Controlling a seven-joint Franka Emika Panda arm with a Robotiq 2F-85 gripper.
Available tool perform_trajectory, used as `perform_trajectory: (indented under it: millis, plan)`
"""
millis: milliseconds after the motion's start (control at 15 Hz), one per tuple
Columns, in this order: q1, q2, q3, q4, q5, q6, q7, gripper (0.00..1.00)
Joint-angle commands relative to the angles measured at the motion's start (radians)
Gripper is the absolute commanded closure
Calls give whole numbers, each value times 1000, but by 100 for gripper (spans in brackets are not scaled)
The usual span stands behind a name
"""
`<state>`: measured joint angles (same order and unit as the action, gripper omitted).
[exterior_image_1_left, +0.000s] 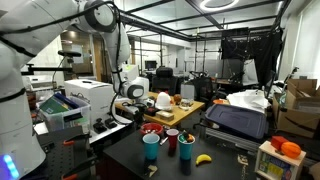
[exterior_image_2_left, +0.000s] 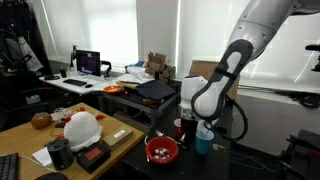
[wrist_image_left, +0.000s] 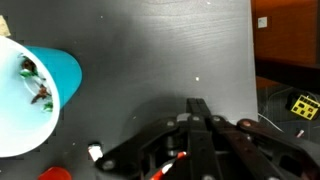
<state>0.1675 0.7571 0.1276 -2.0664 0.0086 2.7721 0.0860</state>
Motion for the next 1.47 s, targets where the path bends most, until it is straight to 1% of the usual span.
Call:
perform_trajectory:
  millis: [0, 267, 400, 467, 600, 733, 867, 1000, 1200, 1267, 1333, 1400]
  plan:
    - [12, -185, -37, -245, 13, 138, 38, 100]
    - [22, -346, -92, -462, 0, 264, 44, 100]
    - [53, -420, -153, -559, -13, 311, 55, 100]
    - [79, -446, -198, -594, -23, 327, 62, 100]
    - [159, -473, -319, -641, -54, 354, 80, 100]
    - [245, -470, -435, -658, -90, 375, 96, 100]
    - [324, -445, -518, -654, -105, 405, 102, 100]
    - [352, -431, -539, -649, -93, 425, 75, 100]
    - [328, -441, -475, -651, -73, 453, 40, 100]
    - [305, -446, -442, -651, -70, 457, 29, 100]
    - [303, -440, -433, -652, -69, 470, 20, 100]
    - [353, -418, -478, -647, -66, 478, 19, 100]
